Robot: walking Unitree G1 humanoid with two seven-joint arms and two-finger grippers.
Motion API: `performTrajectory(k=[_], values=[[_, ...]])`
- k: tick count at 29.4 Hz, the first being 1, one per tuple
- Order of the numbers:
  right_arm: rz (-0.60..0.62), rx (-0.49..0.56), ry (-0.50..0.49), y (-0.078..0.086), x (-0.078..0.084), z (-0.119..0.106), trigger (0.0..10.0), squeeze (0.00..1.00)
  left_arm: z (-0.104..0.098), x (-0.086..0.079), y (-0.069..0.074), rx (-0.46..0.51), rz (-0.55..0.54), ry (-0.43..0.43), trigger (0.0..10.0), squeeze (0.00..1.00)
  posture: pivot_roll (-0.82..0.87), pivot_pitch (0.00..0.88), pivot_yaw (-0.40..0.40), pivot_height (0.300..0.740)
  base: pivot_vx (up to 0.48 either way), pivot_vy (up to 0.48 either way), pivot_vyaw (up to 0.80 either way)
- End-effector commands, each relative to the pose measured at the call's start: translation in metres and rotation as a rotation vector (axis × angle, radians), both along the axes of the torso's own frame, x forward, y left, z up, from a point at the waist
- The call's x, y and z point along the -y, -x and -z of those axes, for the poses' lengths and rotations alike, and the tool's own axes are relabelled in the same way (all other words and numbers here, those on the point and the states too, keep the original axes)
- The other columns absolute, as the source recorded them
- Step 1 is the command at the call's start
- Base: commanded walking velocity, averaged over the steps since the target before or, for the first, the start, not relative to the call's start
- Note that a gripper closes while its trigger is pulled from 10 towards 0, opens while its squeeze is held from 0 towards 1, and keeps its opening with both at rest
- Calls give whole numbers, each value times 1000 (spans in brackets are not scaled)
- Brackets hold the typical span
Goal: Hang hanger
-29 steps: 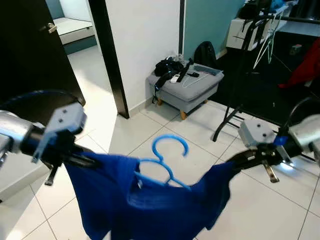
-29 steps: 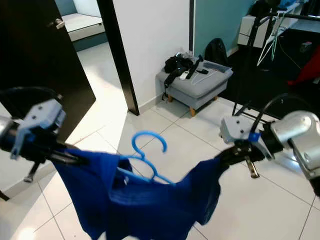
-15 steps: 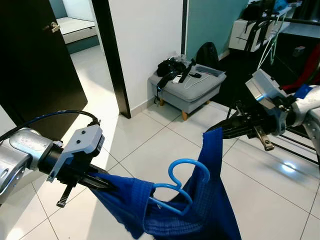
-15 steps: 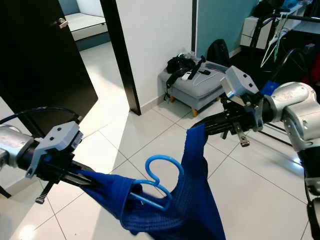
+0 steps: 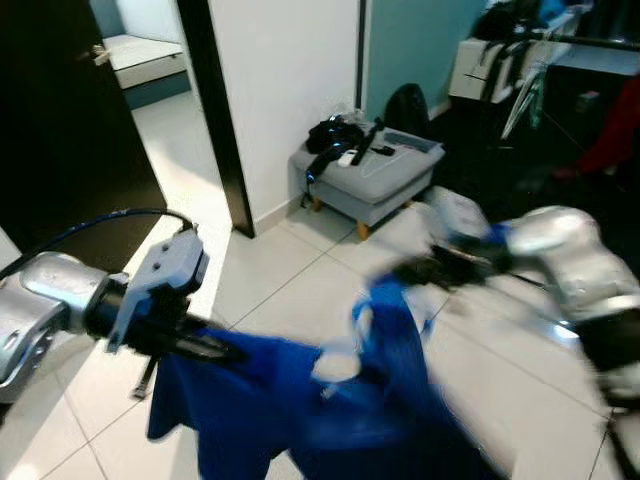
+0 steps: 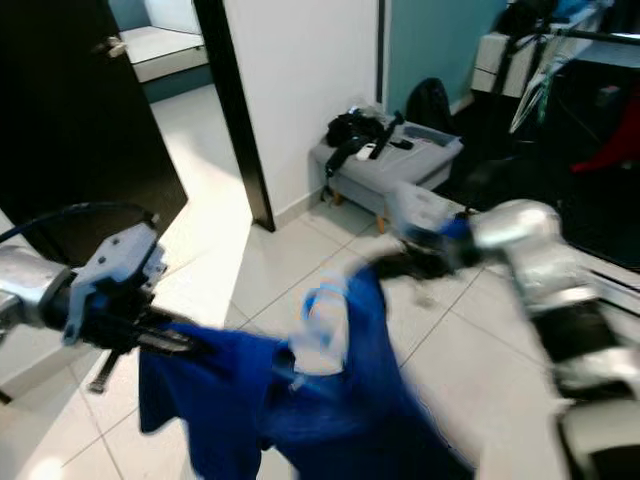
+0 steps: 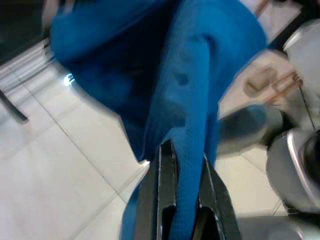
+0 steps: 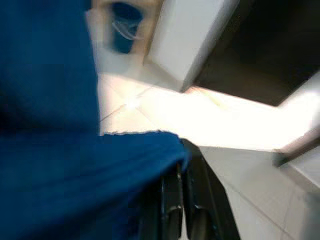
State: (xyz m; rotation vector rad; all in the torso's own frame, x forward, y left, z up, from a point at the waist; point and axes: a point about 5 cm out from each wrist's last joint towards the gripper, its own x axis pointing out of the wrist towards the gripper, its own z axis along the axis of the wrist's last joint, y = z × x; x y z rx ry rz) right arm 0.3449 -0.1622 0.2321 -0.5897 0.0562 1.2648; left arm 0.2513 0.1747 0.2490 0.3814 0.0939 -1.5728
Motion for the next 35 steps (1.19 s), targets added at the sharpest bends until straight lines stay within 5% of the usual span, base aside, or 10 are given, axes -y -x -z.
performTrajectory(k=[1, 2, 3, 4, 21, 31, 32, 33, 34, 35], values=[[86, 27, -1, -7, 2, 0, 10000, 0, -9, 5, 4, 3, 50, 68, 10000, 0, -42, 0, 50, 731, 0, 0, 0], [86, 27, -1, -7, 2, 0, 10000, 0, -9, 5, 4, 3, 50, 68, 10000, 0, -42, 0, 50, 731, 0, 0, 0], [103, -26, -37, -8, 1, 7, 10000, 290, -11, 7, 6, -5, 61, 117, 10000, 0, -42, 0, 50, 731, 0, 0, 0], [123, -77, -70, -9, 2, 15, 10000, 1000, -14, 9, 8, -23, 74, 169, 10000, 0, -42, 0, 50, 731, 0, 0, 0], [292, -412, -215, 5, 50, 58, 10000, 1000, -12, 13, 9, -108, 35, 413, 10000, 0, -43, 0, 48, 731, 0, 0, 0], [718, -451, -299, 4, 101, 84, 10000, 1000, -9, -1, -4, -124, -175, 586, 10000, 0, -38, 0, 50, 731, 0, 0, 0], [800, -403, -471, 2, 109, 79, 10000, 1000, -4, -7, -10, -120, -268, 618, 10000, 0, -39, 0, 49, 731, 0, 0, 0], [800, -403, -471, 2, 109, 79, 10000, 1000, -4, -7, -10, -120, -268, 618, 10000, 0, -39, 0, 49, 731, 0, 0, 0], [836, -362, -644, 1, 114, 71, 10000, 0, 6, -14, -15, -119, -371, 646, 10000, 0, -27, 0, 54, 731, 0, 0, 0], [836, -362, -644, 1, 114, 71, 10000, 0, 6, -14, -15, -119, -371, 646, 10000, 0, -27, 0, 54, 731, 0, 0, 0]])
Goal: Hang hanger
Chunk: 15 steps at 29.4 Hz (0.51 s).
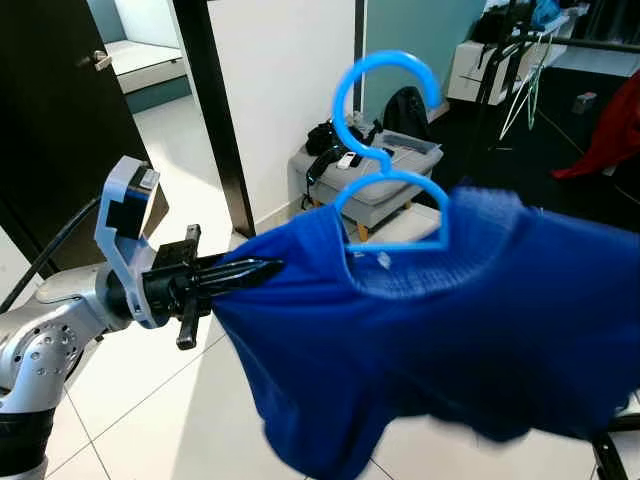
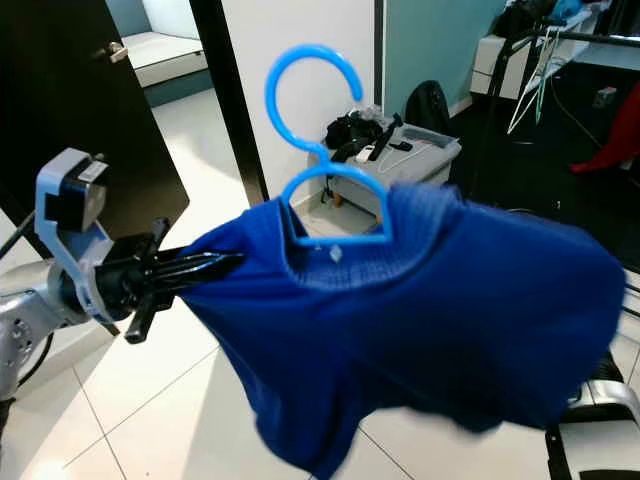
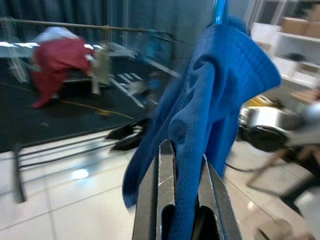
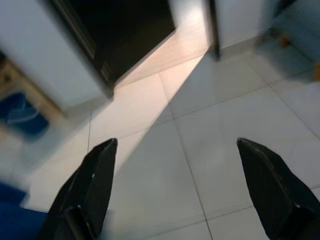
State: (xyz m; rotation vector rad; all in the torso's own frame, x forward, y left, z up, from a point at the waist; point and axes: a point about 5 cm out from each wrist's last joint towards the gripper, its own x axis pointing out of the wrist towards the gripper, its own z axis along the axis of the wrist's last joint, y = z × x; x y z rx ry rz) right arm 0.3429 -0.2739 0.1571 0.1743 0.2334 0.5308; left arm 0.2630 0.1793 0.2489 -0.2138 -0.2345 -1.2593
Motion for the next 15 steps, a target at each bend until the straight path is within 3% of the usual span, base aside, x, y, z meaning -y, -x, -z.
performTrajectory(k=[1, 2, 3, 4, 7, 11, 12, 13, 15], values=[[47, 44, -66, -1, 2, -4, 10000, 0, 6, -10, -4, -16, -80, 19, 10000, 0, -27, 0, 54, 731, 0, 0, 0], [105, 121, -169, 0, 5, -10, 10000, 0, 16, -15, -6, -39, -160, 38, 10000, 0, -17, 0, 49, 731, 0, 0, 0], [105, 121, -169, 0, 5, -10, 10000, 0, 16, -15, -6, -39, -160, 38, 10000, 0, -17, 0, 49, 731, 0, 0, 0], [166, 166, -263, 2, 6, -11, 10000, 0, 25, -20, -7, -65, -230, 68, 10000, 0, -16, 0, 50, 731, 0, 0, 0], [201, 169, -282, 5, 3, -4, 10000, 0, 34, -22, -6, -91, -301, 80, 10000, 0, -11, 0, 47, 731, 0, 0, 0], [320, 69, -275, 19, -18, 36, 10000, 0, 62, -26, -5, -125, -626, 34, 10000, 0, 12, 0, 52, 731, 0, 0, 0], [320, 69, -275, 19, -18, 36, 10000, 0, 62, -26, -5, -125, -626, 34, 10000, 0, 12, 0, 52, 731, 0, 0, 0], [334, 39, -265, 23, -23, 45, 10000, 0, 69, -28, -5, -135, -704, 22, 10000, 0, 17, 0, 52, 731, 0, 0, 0], [334, 39, -265, 23, -23, 45, 10000, 0, 69, -28, -5, -135, -704, 22, 10000, 0, 17, 0, 52, 731, 0, 0, 0]])
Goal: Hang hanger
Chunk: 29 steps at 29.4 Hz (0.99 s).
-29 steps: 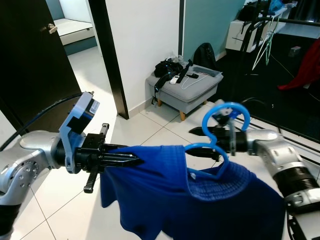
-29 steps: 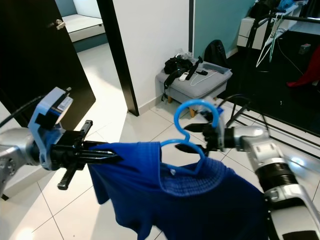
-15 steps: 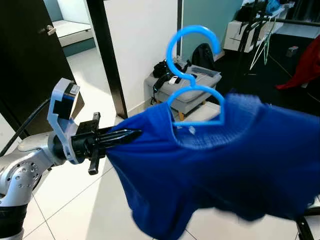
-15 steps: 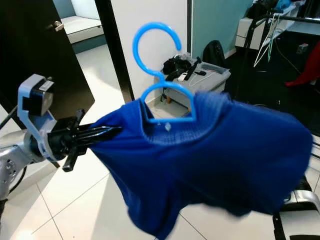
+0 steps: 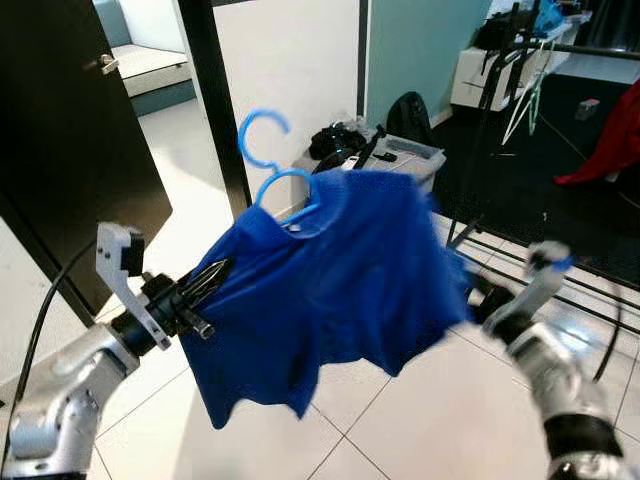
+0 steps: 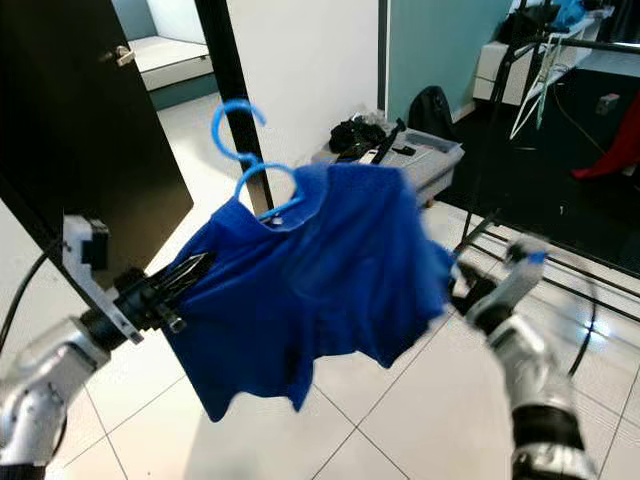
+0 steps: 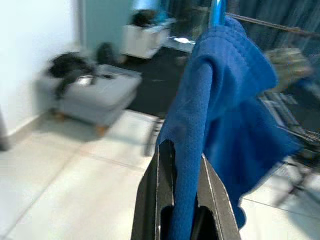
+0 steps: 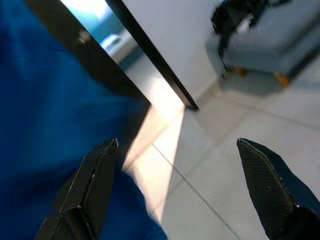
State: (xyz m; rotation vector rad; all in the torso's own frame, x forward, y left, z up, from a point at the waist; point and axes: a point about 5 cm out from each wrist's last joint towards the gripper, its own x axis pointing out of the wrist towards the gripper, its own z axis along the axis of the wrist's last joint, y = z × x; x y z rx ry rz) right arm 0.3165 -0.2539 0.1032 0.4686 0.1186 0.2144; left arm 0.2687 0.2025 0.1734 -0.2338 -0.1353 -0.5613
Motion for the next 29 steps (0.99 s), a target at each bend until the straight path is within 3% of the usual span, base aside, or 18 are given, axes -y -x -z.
performTrajectory(k=[1, 3, 5, 8, 9, 11, 19, 29], values=[[15, 7, 7, -1, -5, -4, 10000, 0, 1, -4, 0, 5, -102, 23, 10000, 0, 21, 0, 49, 731, 0, 0, 0], [90, -24, 1, 2, -1, 0, 10000, 0, 16, 4, -1, -56, -209, 10, 10000, 0, 17, 0, 49, 731, 0, 0, -800], [90, -24, 1, 2, -1, 0, 10000, 0, 16, 4, -1, -56, -209, 10, 10000, 0, 17, 0, 49, 731, 0, 0, -800], [130, -48, -37, 6, -1, 0, 10000, 0, 28, 26, 1, -113, -214, 11, 10000, 0, 23, 2, 40, 731, 0, 0, -800], [130, -48, -37, 6, -1, 0, 10000, 0, 28, 26, 1, -113, -214, 11, 10000, 0, 23, 2, 40, 731, 0, 0, -800], [109, -51, -39, 10, -11, -2, 10000, 0, 30, 36, 0, -120, -200, 13, 10000, 0, 24, 5, 30, 731, 0, 0, -800], [76, -41, 69, 9, -26, -3, 10000, 0, 29, 23, -3, -119, -281, 188, 10000, 0, 26, 0, 20, 731, 0, 0, -800], [39, -44, 155, 5, -34, -6, 10000, 0, 32, 23, -14, -138, -356, 176, 10000, 0, 22, 0, 9, 731, 0, 0, -800]])
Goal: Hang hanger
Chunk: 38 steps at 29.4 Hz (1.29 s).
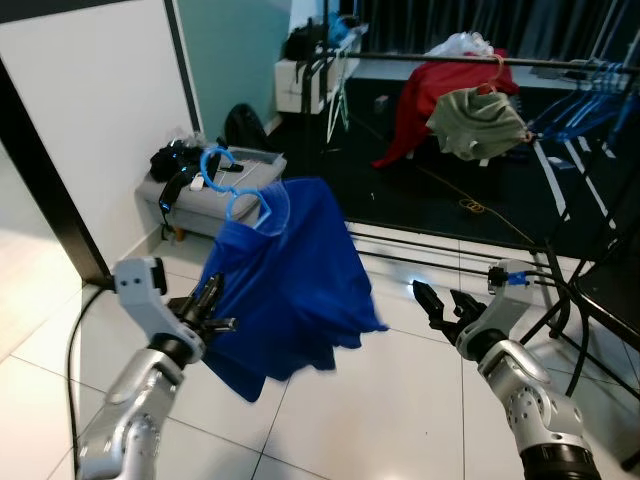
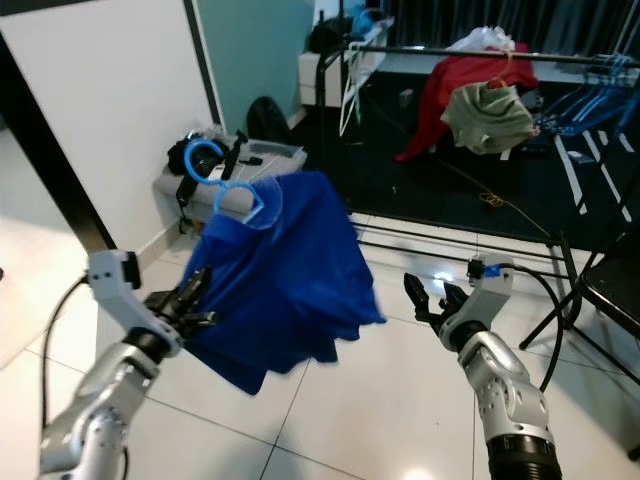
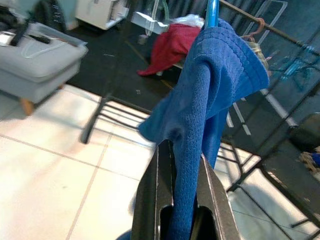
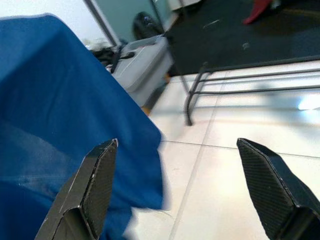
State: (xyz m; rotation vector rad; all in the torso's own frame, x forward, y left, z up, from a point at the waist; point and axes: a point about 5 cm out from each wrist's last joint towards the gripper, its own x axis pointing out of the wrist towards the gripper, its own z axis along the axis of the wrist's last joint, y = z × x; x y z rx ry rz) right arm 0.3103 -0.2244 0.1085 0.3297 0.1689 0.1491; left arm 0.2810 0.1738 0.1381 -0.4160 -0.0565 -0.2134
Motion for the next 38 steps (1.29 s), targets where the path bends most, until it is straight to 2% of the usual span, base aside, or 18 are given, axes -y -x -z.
performTrajectory(k=[1, 4, 9, 15, 19, 21, 24, 29, 38], values=[[-7, 4, 12, -2, -5, -1, 10000, 0, -4, -7, -3, 26, -52, -9, 10000, 0, 22, 0, 9, 731, 0, 0, -800], [-2, 14, 23, -4, -5, -3, 10000, 0, -5, -7, -5, 31, -53, -26, 10000, 0, 16, 0, 9, 731, 0, 0, -800], [-4, 26, 23, -11, -6, -4, 10000, 0, -5, 2, -15, 31, 6, -82, 10000, 0, 6, 0, 27, 731, 0, 0, -800], [-11, 39, 36, -14, -9, -7, 10000, 0, -4, 2, -19, 28, 2, -111, 10000, 0, 6, 0, 28, 731, 0, 0, -688], [-13, 45, 40, -18, -12, -8, 10000, 0, -4, 1, -23, 29, -8, -120, 10000, 0, -4, 0, 28, 731, 0, 0, 0], [-32, 62, 15, -26, -21, -11, 10000, 0, -8, 1, -27, 65, -2, -160, 10000, 0, -6, 0, 19, 731, 0, 0, 0], [-45, 73, -1, -31, -26, -14, 10000, 0, -10, 2, -29, 86, 7, -176, 10000, 0, -8, 0, 17, 731, 0, 0, 0], [-88, 88, 63, -36, -35, -17, 10000, 0, -13, 8, -30, 108, 18, -194, 10000, 0, -32, 0, 5, 731, 408, 0, 0], [-92, 110, 58, -38, -40, -22, 10000, 0, -21, 13, -30, 147, 32, -234, 10000, 0, -48, 0, 26, 731, 480, 0, 0]])
